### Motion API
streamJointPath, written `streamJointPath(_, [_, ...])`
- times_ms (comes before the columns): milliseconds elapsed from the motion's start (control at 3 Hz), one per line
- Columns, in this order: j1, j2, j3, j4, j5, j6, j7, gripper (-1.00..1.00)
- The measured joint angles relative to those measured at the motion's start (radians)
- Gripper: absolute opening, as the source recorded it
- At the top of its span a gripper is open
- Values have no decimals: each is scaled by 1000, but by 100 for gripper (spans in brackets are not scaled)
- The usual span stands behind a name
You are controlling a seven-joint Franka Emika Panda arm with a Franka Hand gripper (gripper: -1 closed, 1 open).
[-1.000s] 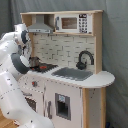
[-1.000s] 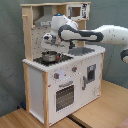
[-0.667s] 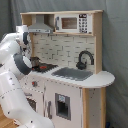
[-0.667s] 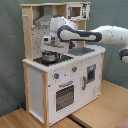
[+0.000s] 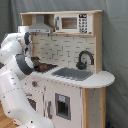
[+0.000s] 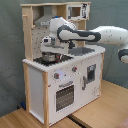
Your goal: Play with the kitchen
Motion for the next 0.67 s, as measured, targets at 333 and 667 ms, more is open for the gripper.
streamJointPath(333, [-2, 0, 0, 0, 0, 0, -2, -100])
streamJointPath(667, [-14, 17, -3, 40, -2, -95, -9, -100])
